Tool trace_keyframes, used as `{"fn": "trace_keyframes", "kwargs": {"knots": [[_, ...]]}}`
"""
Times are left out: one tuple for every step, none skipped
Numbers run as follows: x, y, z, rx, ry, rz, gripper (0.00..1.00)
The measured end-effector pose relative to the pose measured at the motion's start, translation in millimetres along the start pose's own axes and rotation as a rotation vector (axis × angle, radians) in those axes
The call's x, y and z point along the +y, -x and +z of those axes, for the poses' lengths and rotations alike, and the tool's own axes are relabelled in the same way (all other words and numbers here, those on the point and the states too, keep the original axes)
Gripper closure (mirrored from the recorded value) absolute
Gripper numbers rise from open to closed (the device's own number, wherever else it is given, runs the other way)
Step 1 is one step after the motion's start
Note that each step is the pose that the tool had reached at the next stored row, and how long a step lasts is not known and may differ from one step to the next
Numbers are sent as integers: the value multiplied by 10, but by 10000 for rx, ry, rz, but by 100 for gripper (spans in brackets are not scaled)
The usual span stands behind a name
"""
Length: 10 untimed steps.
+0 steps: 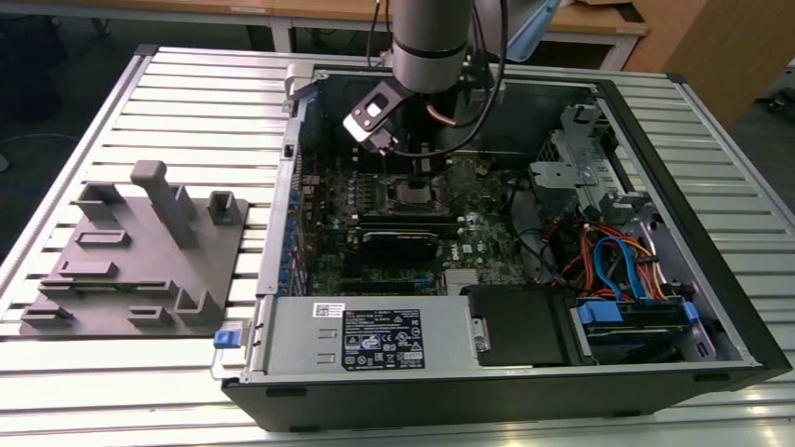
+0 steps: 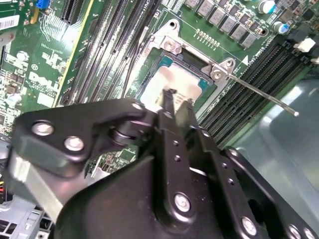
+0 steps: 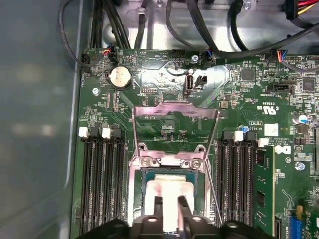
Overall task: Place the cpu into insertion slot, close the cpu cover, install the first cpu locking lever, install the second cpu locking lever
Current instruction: 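Place the cpu into insertion slot, then close the cpu cover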
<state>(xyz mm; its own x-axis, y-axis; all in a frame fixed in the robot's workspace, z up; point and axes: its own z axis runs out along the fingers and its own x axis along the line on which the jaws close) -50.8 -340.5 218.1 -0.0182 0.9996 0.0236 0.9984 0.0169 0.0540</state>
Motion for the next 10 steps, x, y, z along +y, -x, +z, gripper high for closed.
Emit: {"fn": "trace_keyframes", "kwargs": {"knots": [[1,0,-8,1,-5,0,82],[1,0,-12,0,-10,0,82],[1,-1,-14,2,-12,0,88],[1,-1,-14,3,-12,0,88],[1,-1,-14,3,-13,0,90],[1,-1,-14,2,-13,0,90],[1,0,-15,1,-14,1,90],[1,0,-15,1,-15,0,90],[1,0,-15,0,-17,1,90],[1,0,-15,0,-19,1,90]]}}
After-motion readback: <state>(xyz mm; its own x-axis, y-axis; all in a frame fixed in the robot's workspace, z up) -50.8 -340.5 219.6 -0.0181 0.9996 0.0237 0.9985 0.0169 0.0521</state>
